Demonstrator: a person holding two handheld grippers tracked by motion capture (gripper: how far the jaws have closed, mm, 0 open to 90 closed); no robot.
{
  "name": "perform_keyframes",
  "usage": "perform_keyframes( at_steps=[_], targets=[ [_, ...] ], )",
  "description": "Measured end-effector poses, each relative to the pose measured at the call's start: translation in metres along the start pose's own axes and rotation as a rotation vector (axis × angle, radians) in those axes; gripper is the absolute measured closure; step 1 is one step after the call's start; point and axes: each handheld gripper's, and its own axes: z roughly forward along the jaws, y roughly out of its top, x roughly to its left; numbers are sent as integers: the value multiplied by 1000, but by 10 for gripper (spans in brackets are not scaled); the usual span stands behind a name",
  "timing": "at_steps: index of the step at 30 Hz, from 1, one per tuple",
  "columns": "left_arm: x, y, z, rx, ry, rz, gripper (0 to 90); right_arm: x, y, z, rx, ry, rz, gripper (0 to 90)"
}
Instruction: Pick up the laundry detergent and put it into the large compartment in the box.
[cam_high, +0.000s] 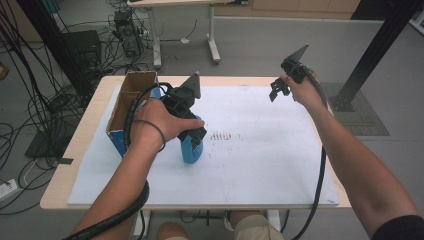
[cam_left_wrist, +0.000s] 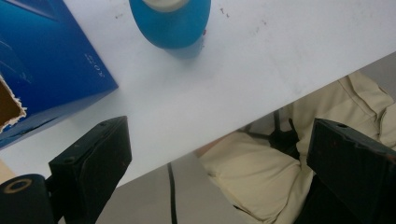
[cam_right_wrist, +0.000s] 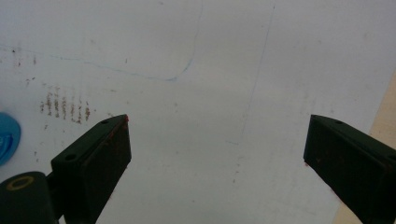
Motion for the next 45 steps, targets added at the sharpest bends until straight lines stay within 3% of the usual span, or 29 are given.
perform_keyframes(
  at_steps=[4, 12, 23, 45],
  targets=[
    [0, -1, 0, -4, -3, 0, 69, 5, -1, -8, -17, -3, -9, 81],
    [0, -3, -1, -11, -2, -2, 69, 8, -2, -20, -31, -8, 21, 93],
    [-1, -2, -3, -10, -2, 7, 68, 7, -2, -24, -15, -12, 48, 96],
    [6, 8, 1, -24, -2, -13, 65, 14, -7, -30, -32, -7, 22, 97]
  ],
)
